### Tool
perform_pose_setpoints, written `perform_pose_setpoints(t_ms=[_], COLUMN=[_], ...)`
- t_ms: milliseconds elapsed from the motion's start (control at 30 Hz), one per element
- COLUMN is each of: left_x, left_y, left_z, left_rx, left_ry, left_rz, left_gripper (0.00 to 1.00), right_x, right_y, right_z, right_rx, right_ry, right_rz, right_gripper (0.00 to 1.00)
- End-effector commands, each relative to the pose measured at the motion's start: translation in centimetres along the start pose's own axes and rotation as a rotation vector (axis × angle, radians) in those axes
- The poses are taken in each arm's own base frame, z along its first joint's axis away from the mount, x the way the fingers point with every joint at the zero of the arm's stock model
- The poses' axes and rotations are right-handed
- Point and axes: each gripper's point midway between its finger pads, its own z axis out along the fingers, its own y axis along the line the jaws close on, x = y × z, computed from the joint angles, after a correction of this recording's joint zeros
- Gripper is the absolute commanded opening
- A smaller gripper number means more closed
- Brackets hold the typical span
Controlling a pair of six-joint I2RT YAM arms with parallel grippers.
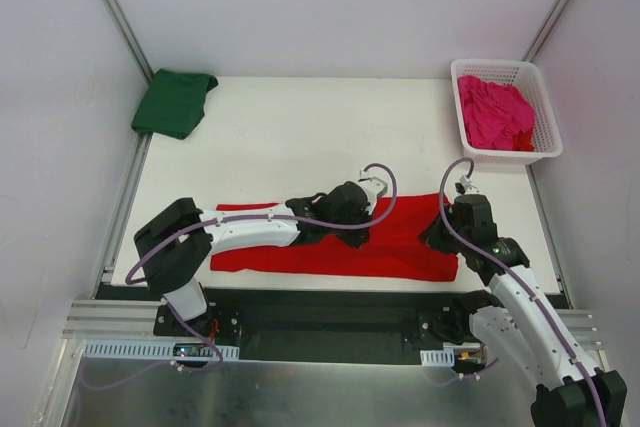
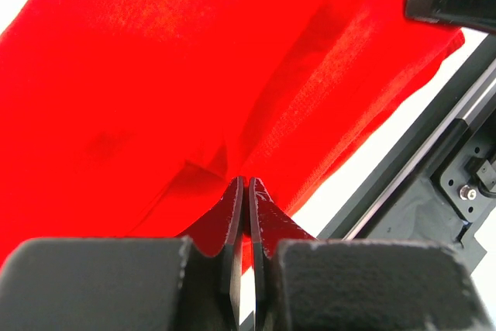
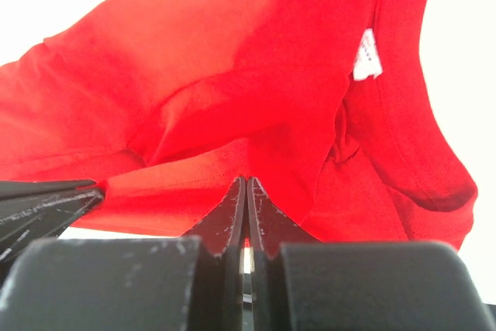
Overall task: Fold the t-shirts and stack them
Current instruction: Fold the other side of the tshirt into a rectangle
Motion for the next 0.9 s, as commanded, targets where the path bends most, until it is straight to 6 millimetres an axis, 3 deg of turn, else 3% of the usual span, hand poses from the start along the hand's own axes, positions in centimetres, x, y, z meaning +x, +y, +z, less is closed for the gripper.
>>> perform_pose_setpoints(t_ms=[0,433,867], left_x=[-1.1,-2.0,-3.2], left_y=[0.4,1.2,4.1], left_z=[0.1,1.0,0.5], left_rx=[-0.009,-0.045,-0.085], left_ry=[-0.014,-0.027,-0.045], left_rz=[0.024,0.049,0.072], left_gripper=[0.00,0.00,0.00], right_x=[-2.7,-3.4,-3.6], right_y=[0.2,-0.5,-1.0], right_z=[-0.9,-0.9,-0.7], right_rx=[0.039,0.086,0.110], right_ry=[-0.093,-0.115,-0.125], right_rz=[-0.023,-0.035,-0.041], right_gripper=[0.02,0.02,0.02])
